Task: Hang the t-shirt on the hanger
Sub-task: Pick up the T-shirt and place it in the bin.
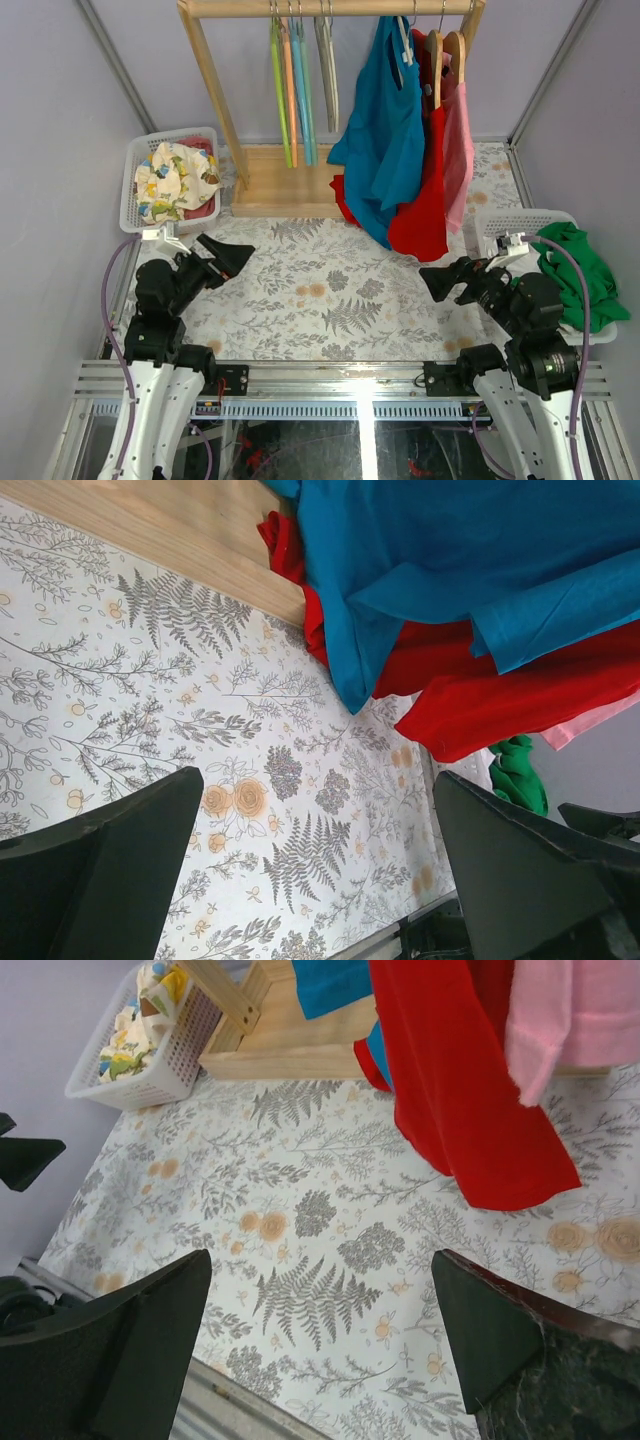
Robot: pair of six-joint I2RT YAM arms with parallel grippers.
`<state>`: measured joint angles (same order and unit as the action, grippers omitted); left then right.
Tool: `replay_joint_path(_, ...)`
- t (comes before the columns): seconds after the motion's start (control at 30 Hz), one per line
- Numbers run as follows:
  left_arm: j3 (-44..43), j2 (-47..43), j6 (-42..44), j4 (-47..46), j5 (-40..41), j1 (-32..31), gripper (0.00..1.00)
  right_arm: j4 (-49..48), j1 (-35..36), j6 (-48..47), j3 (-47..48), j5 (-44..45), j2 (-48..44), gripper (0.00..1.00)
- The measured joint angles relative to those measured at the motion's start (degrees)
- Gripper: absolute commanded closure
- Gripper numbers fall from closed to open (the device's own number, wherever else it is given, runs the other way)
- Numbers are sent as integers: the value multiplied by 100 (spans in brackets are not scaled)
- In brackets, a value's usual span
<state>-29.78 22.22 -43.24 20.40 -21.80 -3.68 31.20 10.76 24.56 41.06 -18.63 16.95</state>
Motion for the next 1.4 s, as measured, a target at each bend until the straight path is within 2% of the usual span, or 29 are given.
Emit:
replay_joint_path(0.33, -498, -4, 195, 452, 151, 0, 0, 459, 0, 286, 721, -313, 448, 1)
replay_joint_path(0.57, -1174, -55, 149, 905, 647, 0, 0, 1049, 2, 680, 1108, 13, 553, 1)
replay_joint_path(0.77, -1473, -160, 70, 925, 780, 0, 0, 1303, 4, 1093, 1891, 94, 708, 1)
replay_joint_path(0.9, -1836, -4, 98, 1034, 890, 0, 0, 1019, 7, 1115, 2358, -26, 957, 1)
replay_joint_path(1.03, -2568, 905, 262, 1113, 601, 0, 0, 352, 7, 1261, 2371, -98, 837, 1)
replay_joint_path(1.13, -2662, 1360, 317, 946, 262, 0, 0, -17, 11, 1322, 2476, -308, 914, 1)
replay_joint_path(1.23, -2643, 1344, 328, 874, 162, 0, 0, -284, 17, 1370, 2691, -494, 1272, 1)
replay_joint_path(1.3, -2787, 1333, 334, 918, 162, 0, 1, -251, 17, 1375, 2868, -472, 1609, 1)
replay_joint_path(1.4, -3198, 1397, 354, 1025, 219, 0, 0, 315, 22, 1353, 3324, -83, 2227, 1)
